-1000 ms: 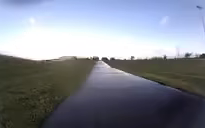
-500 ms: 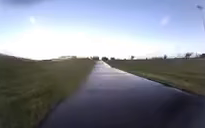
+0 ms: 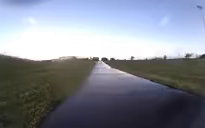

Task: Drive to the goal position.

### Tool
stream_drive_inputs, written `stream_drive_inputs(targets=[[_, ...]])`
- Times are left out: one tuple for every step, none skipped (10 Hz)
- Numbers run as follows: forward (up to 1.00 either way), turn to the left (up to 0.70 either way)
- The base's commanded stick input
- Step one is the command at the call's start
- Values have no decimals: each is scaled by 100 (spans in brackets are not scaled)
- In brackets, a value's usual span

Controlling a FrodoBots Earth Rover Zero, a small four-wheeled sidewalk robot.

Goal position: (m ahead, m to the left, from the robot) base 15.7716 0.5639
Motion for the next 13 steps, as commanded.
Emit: stream_drive_inputs(targets=[[45, 0], [45, 0], [45, 0], [45, 0], [45, 0], [45, 0], [45, 0], [45, 0], [45, 0], [45, 0], [45, 0], [45, 0], [45, 0]])
